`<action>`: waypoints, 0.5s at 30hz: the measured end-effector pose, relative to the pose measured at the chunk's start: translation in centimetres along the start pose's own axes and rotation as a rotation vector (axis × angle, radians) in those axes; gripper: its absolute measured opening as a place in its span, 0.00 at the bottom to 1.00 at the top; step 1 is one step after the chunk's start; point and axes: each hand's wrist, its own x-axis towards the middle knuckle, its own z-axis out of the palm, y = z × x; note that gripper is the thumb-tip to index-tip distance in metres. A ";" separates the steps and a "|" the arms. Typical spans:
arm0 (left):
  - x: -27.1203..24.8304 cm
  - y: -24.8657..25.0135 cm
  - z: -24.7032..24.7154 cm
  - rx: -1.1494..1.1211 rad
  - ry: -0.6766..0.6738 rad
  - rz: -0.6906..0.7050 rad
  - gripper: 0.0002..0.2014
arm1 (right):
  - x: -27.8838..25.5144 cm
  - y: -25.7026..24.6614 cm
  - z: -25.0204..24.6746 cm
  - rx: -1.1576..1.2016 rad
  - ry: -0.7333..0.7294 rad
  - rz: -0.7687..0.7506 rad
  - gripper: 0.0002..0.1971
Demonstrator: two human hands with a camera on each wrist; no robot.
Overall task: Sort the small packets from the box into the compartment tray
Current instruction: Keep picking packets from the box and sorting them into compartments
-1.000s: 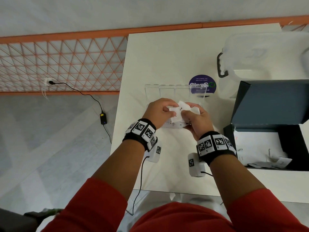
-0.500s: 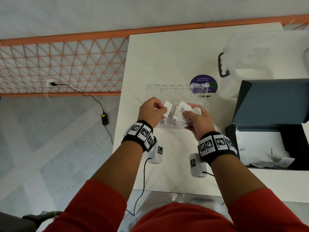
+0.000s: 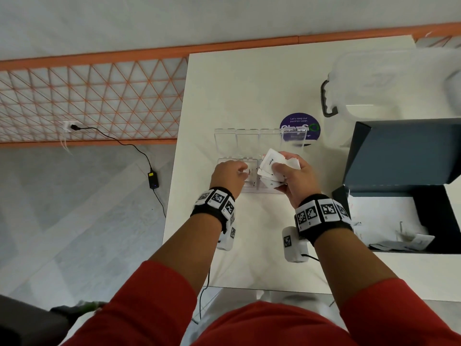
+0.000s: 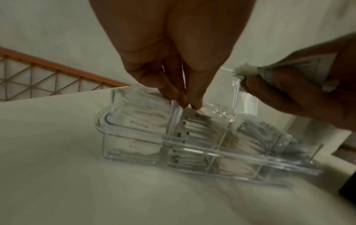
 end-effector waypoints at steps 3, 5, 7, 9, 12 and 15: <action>0.1 -0.1 0.5 0.218 -0.041 0.106 0.10 | 0.1 -0.2 -0.1 0.000 -0.002 0.001 0.14; 0.0 -0.1 0.8 0.283 -0.060 0.145 0.11 | 0.2 -0.3 -0.1 -0.004 -0.008 -0.002 0.14; -0.1 -0.2 1.0 0.312 -0.056 0.164 0.12 | 0.2 -0.5 -0.2 -0.014 -0.020 -0.007 0.14; -0.2 -0.3 1.2 0.338 -0.047 0.181 0.13 | 0.3 -0.6 -0.3 -0.020 -0.027 -0.008 0.14; -0.2 -0.1 1.1 0.386 -0.056 0.184 0.13 | 0.4 -0.4 -0.4 -0.028 -0.035 -0.002 0.14; -0.3 0.2 0.7 0.322 -0.049 0.147 0.14 | 0.5 -0.3 -0.4 -0.038 -0.040 0.011 0.14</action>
